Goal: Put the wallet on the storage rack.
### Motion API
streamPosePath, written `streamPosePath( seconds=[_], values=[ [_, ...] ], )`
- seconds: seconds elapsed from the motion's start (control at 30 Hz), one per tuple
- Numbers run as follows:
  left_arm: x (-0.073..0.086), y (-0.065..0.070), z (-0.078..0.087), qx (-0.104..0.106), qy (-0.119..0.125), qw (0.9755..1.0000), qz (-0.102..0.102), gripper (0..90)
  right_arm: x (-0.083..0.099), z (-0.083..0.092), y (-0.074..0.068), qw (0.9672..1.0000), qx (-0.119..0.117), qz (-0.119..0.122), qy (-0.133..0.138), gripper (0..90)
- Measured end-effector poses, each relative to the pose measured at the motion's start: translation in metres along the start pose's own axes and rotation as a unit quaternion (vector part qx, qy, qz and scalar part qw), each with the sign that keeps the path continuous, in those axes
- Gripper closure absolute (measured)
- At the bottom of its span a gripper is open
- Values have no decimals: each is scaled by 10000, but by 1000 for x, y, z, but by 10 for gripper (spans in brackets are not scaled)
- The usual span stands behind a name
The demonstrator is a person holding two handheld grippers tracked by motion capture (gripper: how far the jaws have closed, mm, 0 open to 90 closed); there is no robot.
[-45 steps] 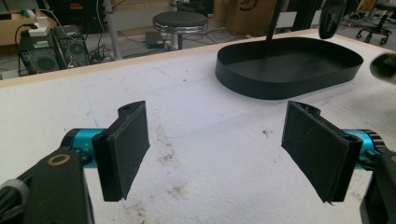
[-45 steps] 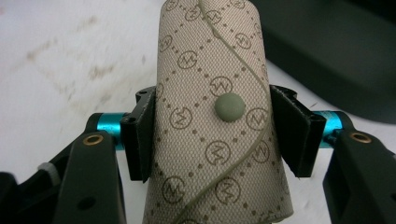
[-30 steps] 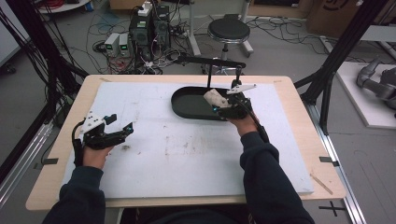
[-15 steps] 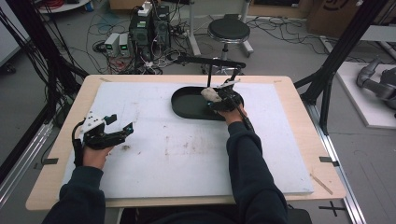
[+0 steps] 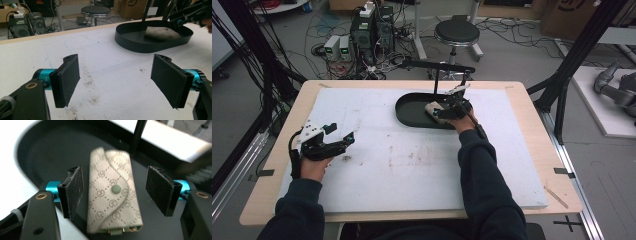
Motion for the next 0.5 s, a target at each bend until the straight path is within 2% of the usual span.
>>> streamPosePath(
  seconds=[0.1, 0.2, 0.27, 0.33, 0.4, 0.47, 0.5],
  values=[
    [0, 0, 0, -4, 5, 10000, 5, 229, -4, 24, 0, 9995, -175, 33, 258, 324],
    [0, -1, 0, -7, -8, 10000, 10, 229, 2, 49, 0, 9988, -267, 63, 409, 309],
    [0, -1, 0, -8, 14, 10000, 10, 229, 11, 64, 3, 9993, -220, 78, 278, 289],
    [0, -1, 0, -11, 26, 10000, 37, 229, 19, 79, 4, 9985, -178, 133, 509, 283],
    [-1, -2, 0, -24, 43, 10000, 68, 229, 30, 92, 6, 9994, -110, 125, 298, 236],
    [-1, -3, 0, -20, 52, 9999, 95, 229, 36, 106, 4, 9980, -98, 194, 602, 247],
    [-1, -3, 0, -22, 58, 9999, 108, 229, 41, 113, 3, 9977, -81, 199, 640, 247]
  ],
)
Point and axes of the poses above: each handheld gripper's, and its own axes: z roughly backward along the jaws, x roughly out of its underside, y roughly to its right, the point moved 9 cm from there along -z, roughly forward along the jaws, and after that the axes turned 2 degrees about z, right-handed, at the moved point
